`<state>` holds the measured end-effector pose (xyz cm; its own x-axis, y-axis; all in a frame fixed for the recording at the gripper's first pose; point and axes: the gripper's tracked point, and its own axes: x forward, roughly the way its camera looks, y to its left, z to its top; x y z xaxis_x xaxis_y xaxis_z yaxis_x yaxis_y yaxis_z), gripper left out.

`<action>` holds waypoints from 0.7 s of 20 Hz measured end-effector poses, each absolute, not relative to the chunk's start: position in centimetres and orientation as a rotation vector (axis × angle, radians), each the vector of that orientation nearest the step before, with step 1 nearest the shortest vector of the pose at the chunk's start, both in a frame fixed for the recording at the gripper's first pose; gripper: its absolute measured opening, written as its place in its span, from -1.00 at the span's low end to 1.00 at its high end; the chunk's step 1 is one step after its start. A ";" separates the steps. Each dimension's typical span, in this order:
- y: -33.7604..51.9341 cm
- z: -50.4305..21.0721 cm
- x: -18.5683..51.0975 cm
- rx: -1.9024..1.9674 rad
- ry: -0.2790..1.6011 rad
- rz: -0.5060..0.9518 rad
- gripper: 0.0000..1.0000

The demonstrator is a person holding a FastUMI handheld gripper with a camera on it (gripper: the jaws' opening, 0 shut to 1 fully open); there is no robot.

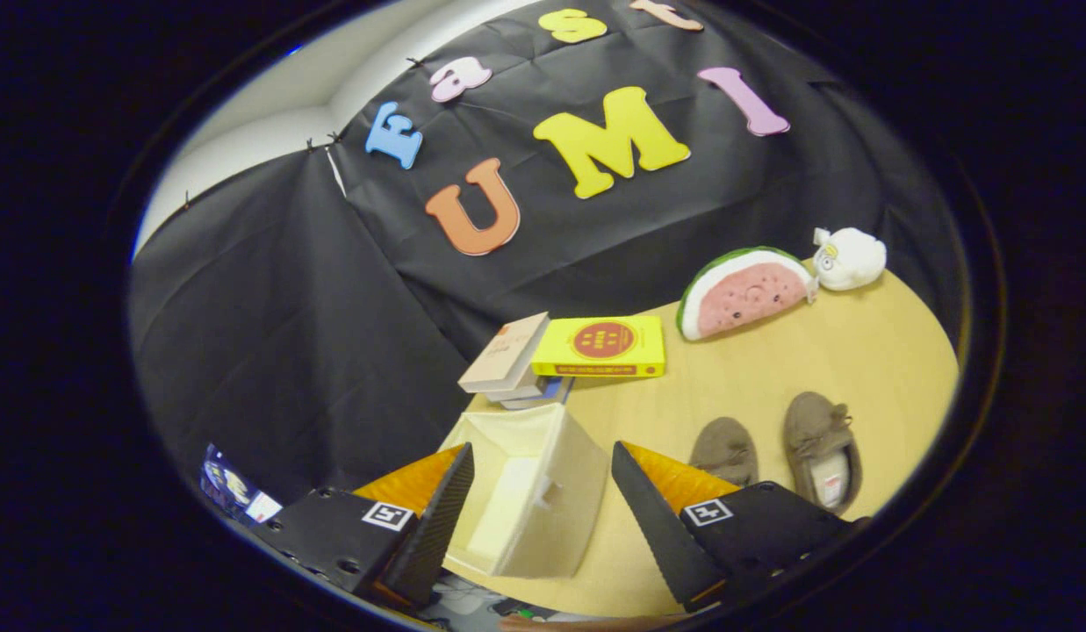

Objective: Open the storage box then place both shoes into the box .Put the left shoe in first, then the right shoe, with the right side of both shoes facing outward in a uniform manner.

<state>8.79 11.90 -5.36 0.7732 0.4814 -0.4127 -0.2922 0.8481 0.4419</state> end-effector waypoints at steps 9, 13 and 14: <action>4.1 -15.4 10.2 0.160 0.786 0.204 0.90; 2.1 -19.5 10.8 0.122 0.913 0.153 0.81; 2.1 -20.4 11.5 0.121 0.956 0.155 0.79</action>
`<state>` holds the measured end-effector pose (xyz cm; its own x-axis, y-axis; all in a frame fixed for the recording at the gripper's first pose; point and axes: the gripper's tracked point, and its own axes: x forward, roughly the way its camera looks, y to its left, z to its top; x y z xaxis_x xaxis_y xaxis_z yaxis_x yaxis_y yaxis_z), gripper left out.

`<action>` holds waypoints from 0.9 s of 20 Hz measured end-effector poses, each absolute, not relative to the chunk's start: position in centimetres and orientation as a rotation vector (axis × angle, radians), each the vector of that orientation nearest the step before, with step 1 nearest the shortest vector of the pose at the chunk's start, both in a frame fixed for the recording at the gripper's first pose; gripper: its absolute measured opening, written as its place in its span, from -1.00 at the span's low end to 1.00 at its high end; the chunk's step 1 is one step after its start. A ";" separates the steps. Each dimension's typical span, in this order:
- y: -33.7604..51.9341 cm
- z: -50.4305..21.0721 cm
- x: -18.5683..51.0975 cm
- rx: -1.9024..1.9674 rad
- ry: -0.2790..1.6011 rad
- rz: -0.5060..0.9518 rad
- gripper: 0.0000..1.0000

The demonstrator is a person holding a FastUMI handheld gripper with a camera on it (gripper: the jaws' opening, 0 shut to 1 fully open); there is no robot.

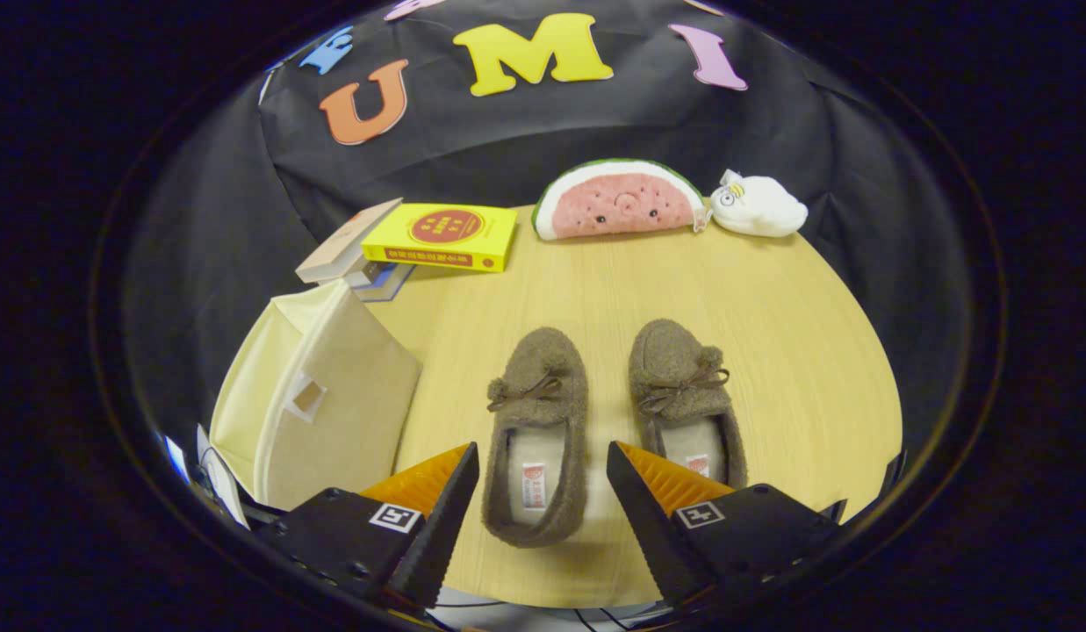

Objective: Open the storage box then place both shoes into the box .Put the left shoe in first, then the right shoe, with the right side of both shoes facing outward in a uniform manner.

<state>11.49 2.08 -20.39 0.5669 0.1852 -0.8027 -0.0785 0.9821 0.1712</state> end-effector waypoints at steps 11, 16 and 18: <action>1.6 -26.4 12.4 0.048 1.304 0.145 -0.60; 2.7 -24.4 11.8 0.141 1.313 0.168 -0.99; 2.7 -22.6 11.5 0.184 1.279 0.175 -0.99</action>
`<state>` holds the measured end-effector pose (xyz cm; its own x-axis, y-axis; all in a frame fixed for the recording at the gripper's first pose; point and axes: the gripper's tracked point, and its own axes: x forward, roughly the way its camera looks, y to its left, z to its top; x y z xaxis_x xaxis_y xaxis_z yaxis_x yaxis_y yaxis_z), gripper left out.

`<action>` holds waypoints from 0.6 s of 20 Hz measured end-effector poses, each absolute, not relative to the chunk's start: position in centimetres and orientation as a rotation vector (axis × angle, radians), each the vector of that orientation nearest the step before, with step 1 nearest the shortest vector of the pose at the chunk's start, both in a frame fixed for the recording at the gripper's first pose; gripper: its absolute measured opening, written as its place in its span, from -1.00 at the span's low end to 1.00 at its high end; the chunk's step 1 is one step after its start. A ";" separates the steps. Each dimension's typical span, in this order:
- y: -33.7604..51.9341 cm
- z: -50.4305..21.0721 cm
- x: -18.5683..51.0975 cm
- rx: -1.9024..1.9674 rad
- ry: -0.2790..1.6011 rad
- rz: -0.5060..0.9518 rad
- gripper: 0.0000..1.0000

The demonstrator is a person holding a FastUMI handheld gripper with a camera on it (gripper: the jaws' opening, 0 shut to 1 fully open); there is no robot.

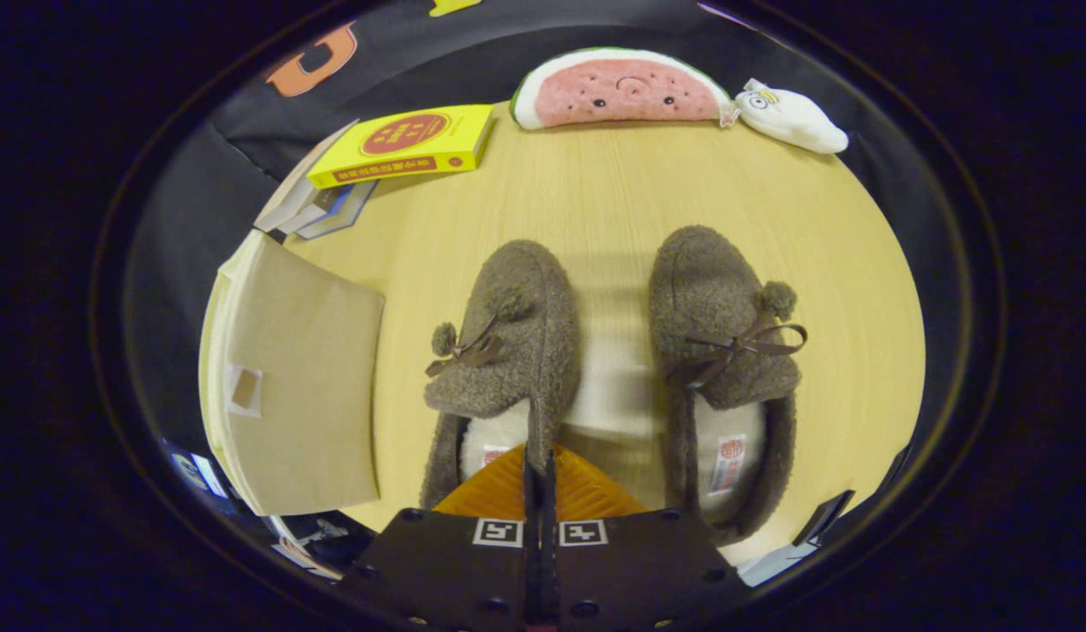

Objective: Open the storage box then place both shoes into the box .Put the left shoe in first, then the right shoe, with the right side of both shoes facing outward in a uniform manner.

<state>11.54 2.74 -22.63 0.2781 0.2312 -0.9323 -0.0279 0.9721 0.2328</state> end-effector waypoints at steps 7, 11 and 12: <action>4.3 -12.5 9.6 0.250 1.121 0.196 -0.99; 7.5 -7.2 9.0 0.250 1.041 0.221 -0.99; 8.6 -6.0 9.0 0.248 1.020 0.231 -0.99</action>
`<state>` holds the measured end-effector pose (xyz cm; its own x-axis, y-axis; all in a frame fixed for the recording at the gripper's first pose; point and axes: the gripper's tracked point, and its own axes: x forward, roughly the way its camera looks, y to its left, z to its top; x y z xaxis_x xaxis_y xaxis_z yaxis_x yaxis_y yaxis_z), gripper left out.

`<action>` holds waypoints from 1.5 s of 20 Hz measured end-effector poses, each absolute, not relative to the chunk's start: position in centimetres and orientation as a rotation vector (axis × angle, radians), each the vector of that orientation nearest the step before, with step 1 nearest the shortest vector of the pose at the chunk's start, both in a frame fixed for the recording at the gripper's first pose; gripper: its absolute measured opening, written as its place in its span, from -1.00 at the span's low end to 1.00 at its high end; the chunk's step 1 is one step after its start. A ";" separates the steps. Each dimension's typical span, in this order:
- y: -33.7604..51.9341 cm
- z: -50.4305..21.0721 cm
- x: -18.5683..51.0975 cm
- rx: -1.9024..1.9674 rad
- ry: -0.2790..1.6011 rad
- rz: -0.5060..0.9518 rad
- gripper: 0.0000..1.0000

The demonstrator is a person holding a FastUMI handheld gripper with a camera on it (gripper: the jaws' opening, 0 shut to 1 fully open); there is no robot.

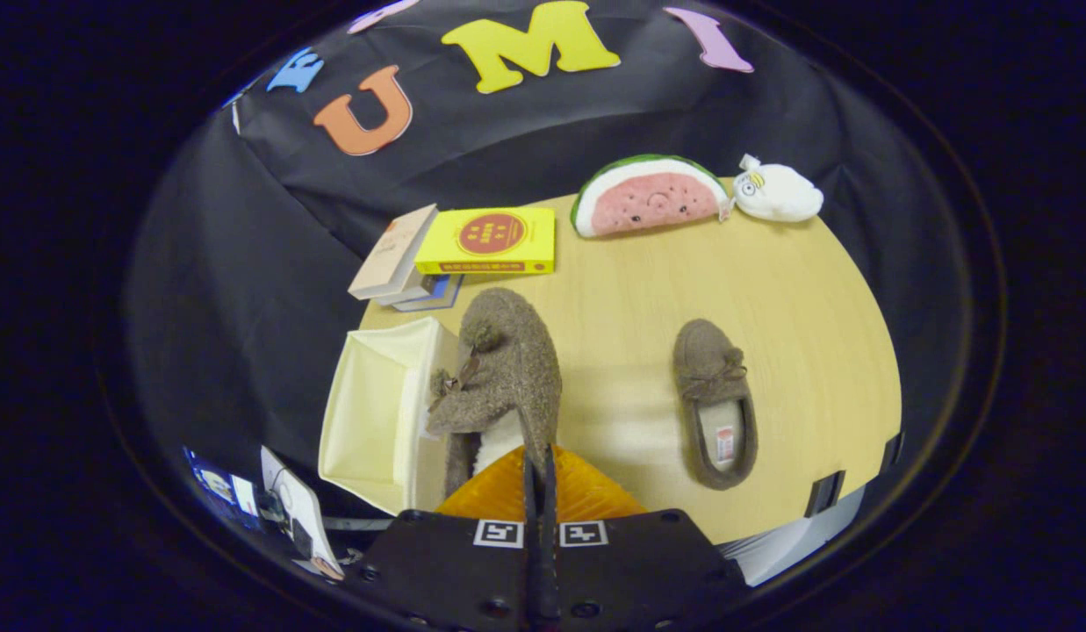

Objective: Open the storage box then place both shoes into the box .Put the left shoe in first, then the right shoe, with the right side of both shoes facing outward in a uniform manner.

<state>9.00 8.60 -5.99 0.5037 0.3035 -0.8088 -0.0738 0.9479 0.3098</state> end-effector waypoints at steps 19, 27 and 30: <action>32.1 -12.8 10.4 0.160 0.967 0.257 -0.99; 35.3 -18.5 7.7 0.081 1.049 0.240 -0.99; 35.6 -20.8 7.5 0.035 1.119 0.232 -1.00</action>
<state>7.45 35.62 -20.82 0.4153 0.2028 -0.8868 -0.1673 0.9752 0.1447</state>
